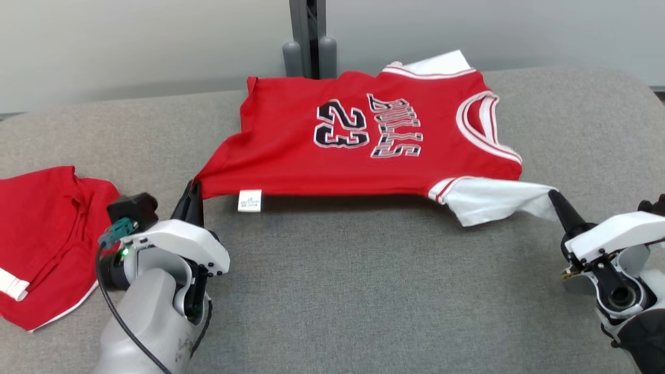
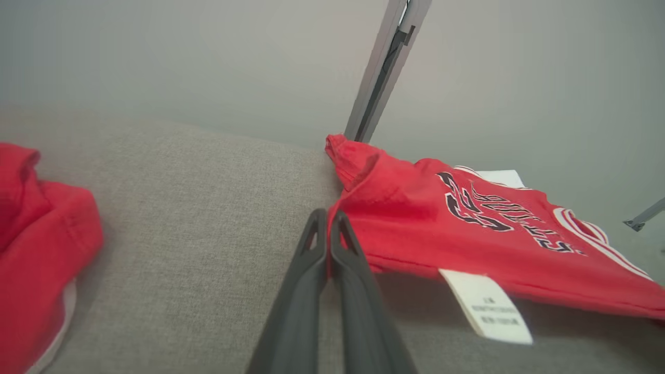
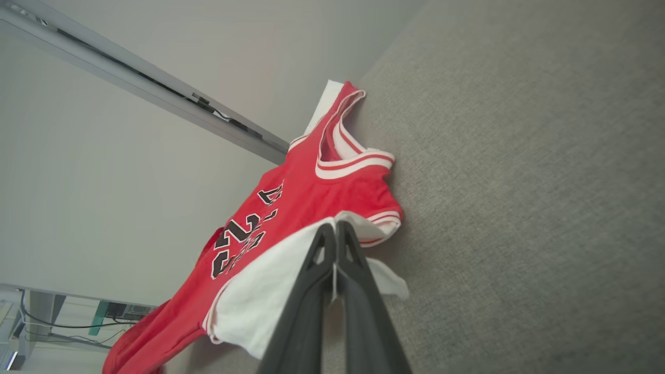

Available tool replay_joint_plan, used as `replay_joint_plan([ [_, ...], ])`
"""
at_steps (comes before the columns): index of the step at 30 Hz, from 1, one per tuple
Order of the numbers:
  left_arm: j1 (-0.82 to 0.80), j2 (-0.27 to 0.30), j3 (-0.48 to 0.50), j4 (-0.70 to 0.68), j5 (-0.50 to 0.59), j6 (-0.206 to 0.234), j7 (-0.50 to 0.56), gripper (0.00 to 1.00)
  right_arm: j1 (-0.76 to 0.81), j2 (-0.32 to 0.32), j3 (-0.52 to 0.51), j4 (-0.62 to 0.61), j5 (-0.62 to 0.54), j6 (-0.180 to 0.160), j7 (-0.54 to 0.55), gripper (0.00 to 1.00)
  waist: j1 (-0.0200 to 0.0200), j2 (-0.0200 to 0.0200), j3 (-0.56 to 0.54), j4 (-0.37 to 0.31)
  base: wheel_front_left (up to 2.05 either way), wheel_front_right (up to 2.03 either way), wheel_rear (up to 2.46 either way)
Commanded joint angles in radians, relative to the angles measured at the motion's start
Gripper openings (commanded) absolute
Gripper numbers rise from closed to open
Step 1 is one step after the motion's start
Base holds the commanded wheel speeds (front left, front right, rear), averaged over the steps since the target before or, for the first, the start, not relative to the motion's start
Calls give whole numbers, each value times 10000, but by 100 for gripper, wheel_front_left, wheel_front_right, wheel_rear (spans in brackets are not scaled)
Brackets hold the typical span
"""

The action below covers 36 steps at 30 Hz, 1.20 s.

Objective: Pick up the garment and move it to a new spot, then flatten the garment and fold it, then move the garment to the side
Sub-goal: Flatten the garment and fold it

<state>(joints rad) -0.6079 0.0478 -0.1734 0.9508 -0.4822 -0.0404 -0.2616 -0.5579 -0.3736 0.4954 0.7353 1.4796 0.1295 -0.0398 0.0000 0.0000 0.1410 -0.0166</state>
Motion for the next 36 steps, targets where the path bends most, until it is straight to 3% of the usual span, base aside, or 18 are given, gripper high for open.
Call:
replay_joint_plan([
  [1, 161, 57, 9, -109, -267, 142, -39, 0, 187, -79, 10, 35, -18, 22, 44, 0, 0, 0, -184, 58, 0, 0, 0],
  [10, 1587, 59, -1361, -1055, -2332, 1110, -39, 0, 1011, -318, 288, 116, 300, 23, 737, 0, 0, 0, -809, 302, 0, 0, 0],
  [20, 3101, 56, -2187, -1969, -3435, 1918, -39, 0, 1607, -849, 642, 339, 460, 22, 2005, 0, 0, 0, -1173, 357, 0, 0, 0],
  [25, 3628, 59, -2300, -2096, -3413, 1987, -39, 0, 1874, -1131, 836, -69, 590, 22, 2781, 0, 0, 0, -1274, 306, 0, 0, 0],
  [36, 4207, 619, -2614, -1938, -3179, 1498, 320, 0, 2490, -2104, 926, -1114, 1132, 22, 4440, 0, 0, 0, -1533, 196, 0, 0, 0],
])
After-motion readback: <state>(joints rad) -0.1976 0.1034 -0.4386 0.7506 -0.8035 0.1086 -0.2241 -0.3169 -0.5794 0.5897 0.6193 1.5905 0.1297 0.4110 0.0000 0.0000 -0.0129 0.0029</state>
